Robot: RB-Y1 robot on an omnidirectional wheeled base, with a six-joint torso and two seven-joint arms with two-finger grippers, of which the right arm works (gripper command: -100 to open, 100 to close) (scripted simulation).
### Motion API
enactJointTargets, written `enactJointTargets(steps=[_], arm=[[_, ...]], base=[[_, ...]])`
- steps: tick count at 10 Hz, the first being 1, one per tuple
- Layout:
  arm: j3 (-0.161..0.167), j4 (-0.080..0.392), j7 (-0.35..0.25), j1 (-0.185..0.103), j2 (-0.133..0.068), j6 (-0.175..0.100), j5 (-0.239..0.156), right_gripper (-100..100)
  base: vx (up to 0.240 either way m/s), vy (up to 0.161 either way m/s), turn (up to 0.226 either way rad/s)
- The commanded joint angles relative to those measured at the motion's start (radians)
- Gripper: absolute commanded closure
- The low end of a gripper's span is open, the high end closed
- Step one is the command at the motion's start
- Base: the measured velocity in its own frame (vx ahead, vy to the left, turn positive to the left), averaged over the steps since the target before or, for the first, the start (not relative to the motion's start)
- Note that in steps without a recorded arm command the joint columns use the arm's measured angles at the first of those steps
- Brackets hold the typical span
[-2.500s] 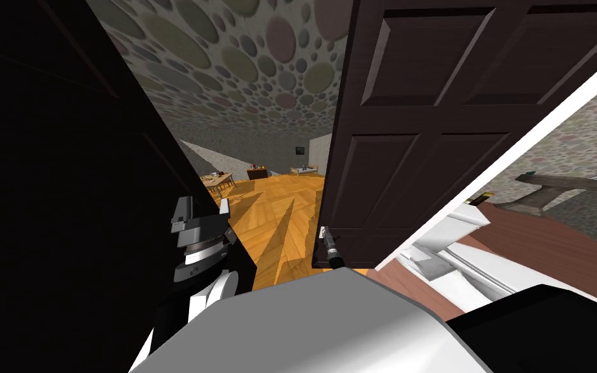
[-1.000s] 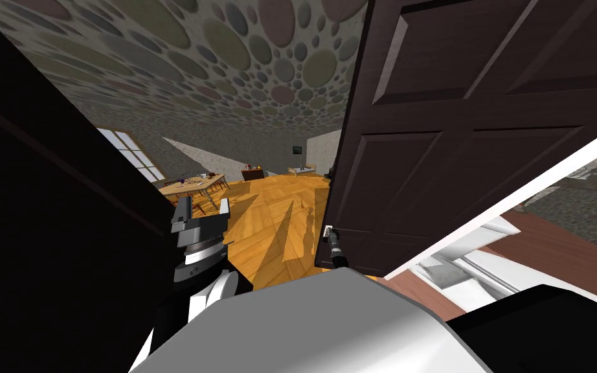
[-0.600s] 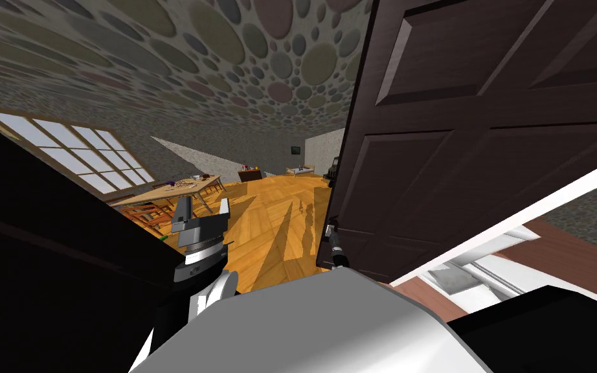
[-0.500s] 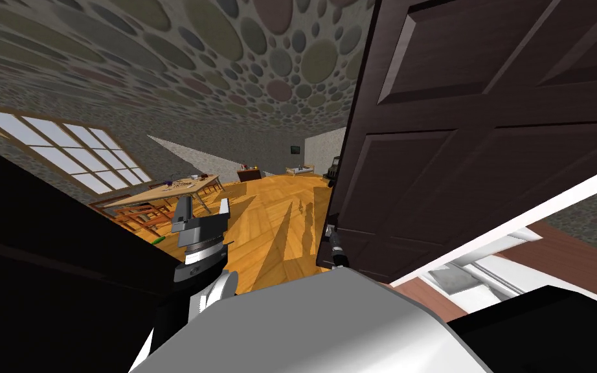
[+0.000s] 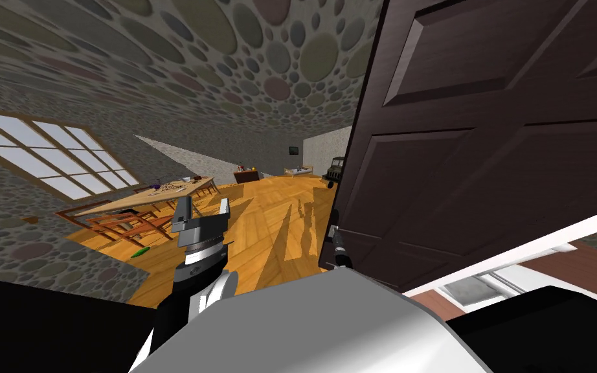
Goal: Push the door open
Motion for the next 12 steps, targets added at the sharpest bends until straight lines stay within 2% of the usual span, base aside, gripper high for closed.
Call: enactJointTargets(steps=[1, 2, 4, 6, 7, 9, 10, 11, 12], arm=[[-0.011, -0.028, 0.002, 0.012, -0.005, 0.003, -0.004, 100], [-0.036, -0.026, 0.01, 0.011, -0.005, 0.003, -0.017, 100], [-0.06, -0.025, 0.017, 0.011, 0.0, 0.002, -0.029, 100], [-0.06, -0.025, 0.017, 0.011, 0.0, 0.002, -0.029, 100], [-0.079, -0.024, 0.023, 0.011, 0.007, 0.002, -0.039, 100], [-0.091, -0.023, 0.026, 0.011, 0.013, 0.001, -0.045, 100], [-0.082, -0.027, 0.025, 0.02, 0.019, 0.01, -0.041, 100], [-0.101, -0.03, 0.031, 0.021, 0.007, 0.009, -0.051, 100], [-0.109, -0.03, 0.034, 0.022, 0.003, 0.008, -0.056, 100]], base=[[0.134, 0.001, -0.021], [0.176, 0.006, -0.054], [0.238, 0.028, -0.081], [0.089, 0.016, -0.027], [0.111, 0.004, -0.04], [0.202, 0.013, -0.06], [0.086, 0.014, -0.028], [0.141, -0.03, -0.031], [0.216, -0.008, -0.044]])
